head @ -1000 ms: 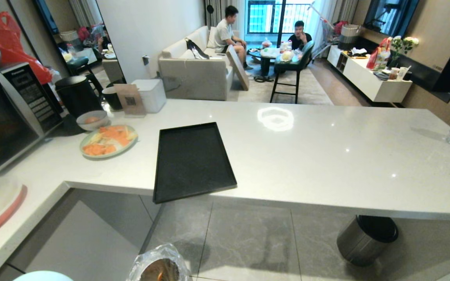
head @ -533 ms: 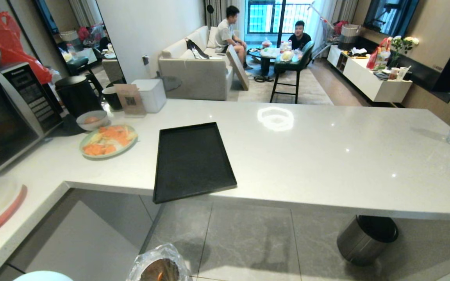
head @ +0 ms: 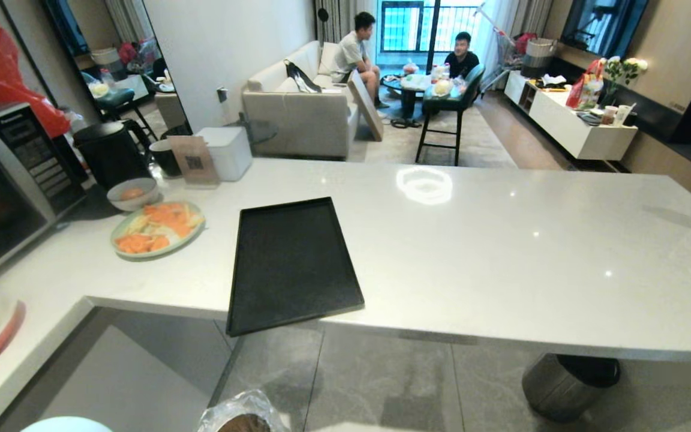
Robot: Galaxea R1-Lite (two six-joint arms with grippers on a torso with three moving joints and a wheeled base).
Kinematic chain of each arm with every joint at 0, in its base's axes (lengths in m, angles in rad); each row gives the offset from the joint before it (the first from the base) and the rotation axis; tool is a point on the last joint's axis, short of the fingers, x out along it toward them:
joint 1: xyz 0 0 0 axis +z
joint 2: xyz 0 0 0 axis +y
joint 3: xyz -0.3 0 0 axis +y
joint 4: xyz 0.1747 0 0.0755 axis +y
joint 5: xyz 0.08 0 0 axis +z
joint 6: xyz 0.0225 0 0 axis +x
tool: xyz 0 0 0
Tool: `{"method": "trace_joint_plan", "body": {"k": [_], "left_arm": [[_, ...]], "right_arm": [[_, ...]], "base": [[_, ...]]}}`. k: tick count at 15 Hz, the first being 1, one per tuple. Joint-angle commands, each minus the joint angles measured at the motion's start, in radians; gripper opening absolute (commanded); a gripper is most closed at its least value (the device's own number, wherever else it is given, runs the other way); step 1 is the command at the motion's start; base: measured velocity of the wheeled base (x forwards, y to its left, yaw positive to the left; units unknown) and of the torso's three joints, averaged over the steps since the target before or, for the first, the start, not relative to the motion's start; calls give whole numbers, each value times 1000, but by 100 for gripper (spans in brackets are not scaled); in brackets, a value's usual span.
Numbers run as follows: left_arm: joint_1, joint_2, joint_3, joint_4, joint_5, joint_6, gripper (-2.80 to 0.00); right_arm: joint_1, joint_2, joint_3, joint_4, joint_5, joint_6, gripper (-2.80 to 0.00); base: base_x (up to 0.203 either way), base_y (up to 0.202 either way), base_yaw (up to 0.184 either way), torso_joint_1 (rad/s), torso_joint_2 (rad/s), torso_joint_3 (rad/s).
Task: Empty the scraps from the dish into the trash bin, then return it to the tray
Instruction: Put the bowl back to the table
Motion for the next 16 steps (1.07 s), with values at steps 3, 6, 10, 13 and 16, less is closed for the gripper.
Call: {"method": "trace_joint_plan", "body": {"k": [3,6,10,13,16], "left_arm": [[0,0,0,1,0,0,-280],[0,0,0,-1,0,0,-280],[0,0,0,-1,0,0,-280],[1,0,0,1,2,0,-280],[0,0,0,1,2,0,-280]], "right_arm": [[0,1,0,0,0,0,-280],[0,0,0,0,0,0,-280],[0,0,0,1,0,0,-280],[0,1,0,0,0,0,-280],[0,0,0,1,0,0,-280]], "base": [[193,0,0,2,4,3],[192,0,2,5,0,3],[54,0,2,2,2,-1],[0,0,0,0,0,0],[0,0,0,0,0,0]]}}
